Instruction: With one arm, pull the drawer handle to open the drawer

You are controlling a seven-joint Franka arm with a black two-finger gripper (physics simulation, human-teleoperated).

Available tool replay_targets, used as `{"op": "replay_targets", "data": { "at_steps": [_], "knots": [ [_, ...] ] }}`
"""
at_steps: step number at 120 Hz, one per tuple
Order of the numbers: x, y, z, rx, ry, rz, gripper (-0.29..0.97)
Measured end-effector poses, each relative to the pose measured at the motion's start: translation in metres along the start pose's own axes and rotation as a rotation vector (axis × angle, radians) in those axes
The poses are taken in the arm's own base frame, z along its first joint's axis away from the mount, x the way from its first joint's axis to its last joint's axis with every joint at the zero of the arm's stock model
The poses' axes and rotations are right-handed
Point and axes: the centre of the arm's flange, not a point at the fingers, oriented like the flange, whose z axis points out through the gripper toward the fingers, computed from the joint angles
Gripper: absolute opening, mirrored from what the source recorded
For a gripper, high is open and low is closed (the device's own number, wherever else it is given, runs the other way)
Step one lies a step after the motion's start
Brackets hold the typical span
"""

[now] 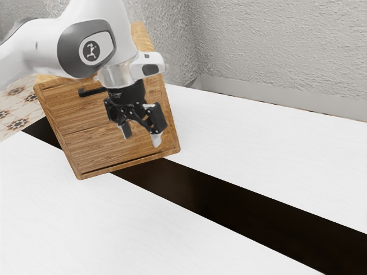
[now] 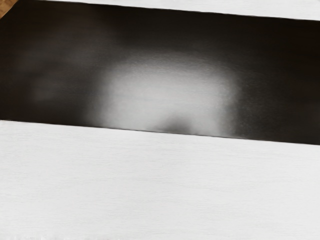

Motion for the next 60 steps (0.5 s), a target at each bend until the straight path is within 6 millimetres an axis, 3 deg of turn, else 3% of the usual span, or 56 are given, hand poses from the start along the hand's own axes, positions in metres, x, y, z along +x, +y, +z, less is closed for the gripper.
{"op": "replay_targets", "data": {
  "at_steps": [8,14,27,37,41,45,49,53,60],
  "knots": [
    [-0.002,-0.049,-0.001,0.000,-0.003,-0.082,0.68],
    [-0.004,-0.066,-0.001,-0.002,-0.006,-0.110,0.68],
    [-0.004,-0.057,-0.001,-0.005,-0.009,-0.087,0.68],
    [-0.005,-0.048,-0.018,-0.009,0.019,-0.062,0.68],
    [-0.007,-0.048,-0.033,-0.009,0.045,-0.060,0.68],
    [-0.022,-0.047,-0.081,-0.011,0.131,-0.049,0.68],
    [-0.035,-0.045,-0.109,-0.014,0.181,-0.039,0.68],
    [-0.041,-0.045,-0.120,-0.006,0.197,-0.035,0.68],
    [-0.044,-0.047,-0.121,0.044,0.185,-0.027,0.68]
  ]
}}
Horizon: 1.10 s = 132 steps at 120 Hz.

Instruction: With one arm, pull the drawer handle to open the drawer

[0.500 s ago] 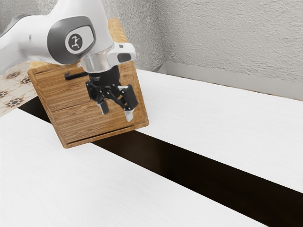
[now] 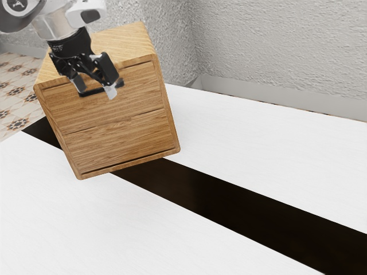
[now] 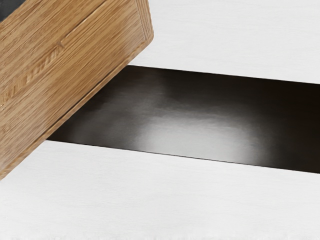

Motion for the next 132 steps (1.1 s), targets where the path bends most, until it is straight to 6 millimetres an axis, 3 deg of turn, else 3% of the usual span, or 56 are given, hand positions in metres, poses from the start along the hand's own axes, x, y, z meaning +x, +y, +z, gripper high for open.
{"op": "replay_targets", "data": {
  "at_steps": [11,37,49,63,73,93,113,132],
  "knots": [
    [0.002,-0.004,0.018,0.068,-0.027,0.068,0.68],
    [0.013,-0.011,0.032,0.171,-0.034,0.220,0.68],
    [0.021,-0.016,0.049,0.200,-0.048,0.274,0.68],
    [0.000,-0.018,0.073,0.258,-0.039,0.389,0.68],
    [-0.007,-0.019,0.070,0.316,0.001,0.458,0.68],
    [0.000,-0.008,0.064,0.410,0.061,0.573,0.68],
    [0.003,-0.023,0.082,0.446,0.055,0.616,0.68],
    [0.009,-0.026,0.087,0.465,0.069,0.653,0.68]
  ]
}}
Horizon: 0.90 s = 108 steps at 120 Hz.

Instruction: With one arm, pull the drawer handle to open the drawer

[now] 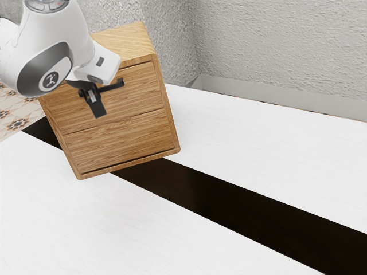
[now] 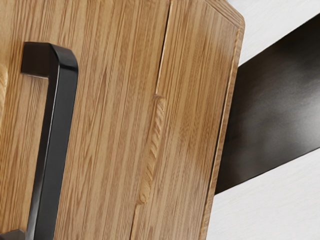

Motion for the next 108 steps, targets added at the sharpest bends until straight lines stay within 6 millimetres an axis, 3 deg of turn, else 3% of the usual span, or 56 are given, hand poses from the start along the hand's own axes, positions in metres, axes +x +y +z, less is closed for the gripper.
{"op": "replay_targets", "data": {
  "at_steps": [39,108],
  "knots": [
    [-0.001,-0.016,0.023,0.041,0.005,0.028,0.68],
    [0.020,-0.015,0.055,0.059,0.002,0.087,0.68]
  ]
}}
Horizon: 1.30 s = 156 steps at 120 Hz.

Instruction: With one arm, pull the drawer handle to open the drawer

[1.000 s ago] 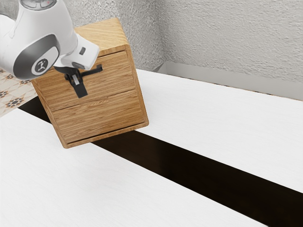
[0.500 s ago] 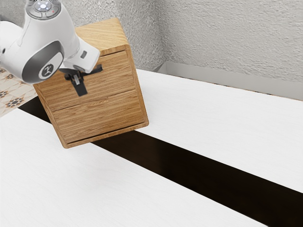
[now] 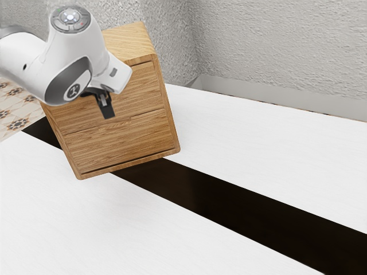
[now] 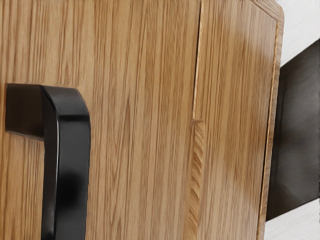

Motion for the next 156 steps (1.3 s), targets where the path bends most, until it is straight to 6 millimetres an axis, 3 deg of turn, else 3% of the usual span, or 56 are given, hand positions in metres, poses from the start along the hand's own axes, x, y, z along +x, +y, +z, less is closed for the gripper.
{"op": "replay_targets", "data": {
  "at_steps": [28,101,156],
  "knots": [
    [0.006,0.005,0.003,-0.012,0.019,0.008,0.69],
    [-0.007,0.031,-0.004,-0.063,0.059,-0.019,0.69],
    [-0.016,0.069,-0.033,-0.113,0.106,-0.026,0.64]
  ]
}}
